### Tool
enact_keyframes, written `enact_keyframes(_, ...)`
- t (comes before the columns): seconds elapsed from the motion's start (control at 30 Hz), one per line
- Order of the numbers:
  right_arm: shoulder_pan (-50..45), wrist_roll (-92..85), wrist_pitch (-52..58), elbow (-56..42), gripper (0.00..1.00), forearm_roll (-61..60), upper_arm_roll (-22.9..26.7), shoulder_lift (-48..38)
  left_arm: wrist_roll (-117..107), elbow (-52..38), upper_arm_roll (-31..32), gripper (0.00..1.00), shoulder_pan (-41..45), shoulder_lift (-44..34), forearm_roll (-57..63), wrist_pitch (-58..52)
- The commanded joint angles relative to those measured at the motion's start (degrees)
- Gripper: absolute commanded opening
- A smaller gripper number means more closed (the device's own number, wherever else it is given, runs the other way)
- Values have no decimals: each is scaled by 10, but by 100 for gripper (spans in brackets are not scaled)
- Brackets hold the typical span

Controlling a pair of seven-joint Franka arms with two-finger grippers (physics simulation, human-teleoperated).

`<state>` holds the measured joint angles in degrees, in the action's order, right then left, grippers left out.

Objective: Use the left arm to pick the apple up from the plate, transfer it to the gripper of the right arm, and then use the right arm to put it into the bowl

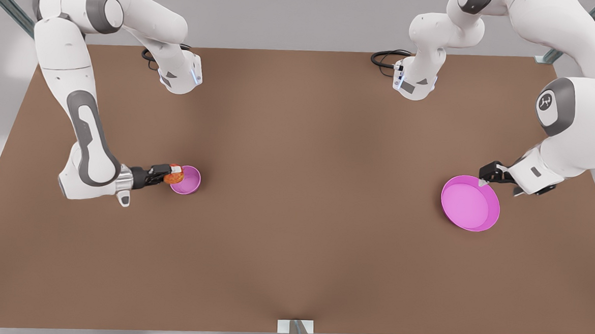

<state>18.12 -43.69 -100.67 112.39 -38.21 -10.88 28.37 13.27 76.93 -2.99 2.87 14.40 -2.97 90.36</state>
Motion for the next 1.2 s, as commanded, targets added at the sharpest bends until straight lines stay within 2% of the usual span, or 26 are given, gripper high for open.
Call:
enact_keyframes(0.0,-2,3,-32,0,81,11,0,1,-173,0,0,100,0,-1,0,-3)
enact_keyframes(0.2,-4,3,-49,2,83,20,0,6,-172,0,0,100,0,-1,0,-6)
enact_keyframes(0.27,-7,3,-49,2,93,24,0,6,-172,0,0,100,0,-1,0,-5)
enact_keyframes(0.47,-7,19,-47,-2,93,33,0,-3,-173,0,1,100,0,-1,0,-6)
enact_keyframes(0.53,-3,55,-42,-36,93,65,0,-9,-173,0,2,100,1,-1,0,-6)
enact_keyframes(0.63,-7,193,43,-197,93,151,-2,-10,-176,-1,3,100,16,-2,2,-6)
enact_keyframes(0.7,-15,311,76,-295,93,239,-43,-10,-185,-1,3,100,22,-3,2,-6)
enact_keyframes(0.73,-15,390,77,-335,94,314,-99,-16,-183,-1,3,100,22,-3,3,-5)
enact_keyframes(0.8,-14,465,89,-372,100,407,-171,-21,-181,-2,3,100,22,-3,3,-5)
enact_keyframes(0.93,-17,481,106,-373,100,438,-176,-113,-178,-18,3,100,32,3,6,-2)
enact_keyframes(0.97,-27,479,112,-365,100,447,-166,-143,-178,-18,3,100,34,5,6,2)
enact_keyframes(1.0,-75,483,111,-348,100,451,-118,-162,-178,-20,3,100,37,6,7,2)
enact_keyframes(1.03,-207,485,109,-316,100,446,37,-188,-178,-21,3,100,40,6,7,3)
enact_keyframes(1.07,-260,499,98,-280,100,426,114,-209,-178,-21,2,100,39,6,7,2)
enact_keyframes(1.1,-262,499,87,-249,100,414,133,-226,-178,-22,2,100,40,5,7,2)
enact_keyframes(1.17,-255,498,87,-242,100,391,137,-228,-178,-21,2,100,43,6,7,2)
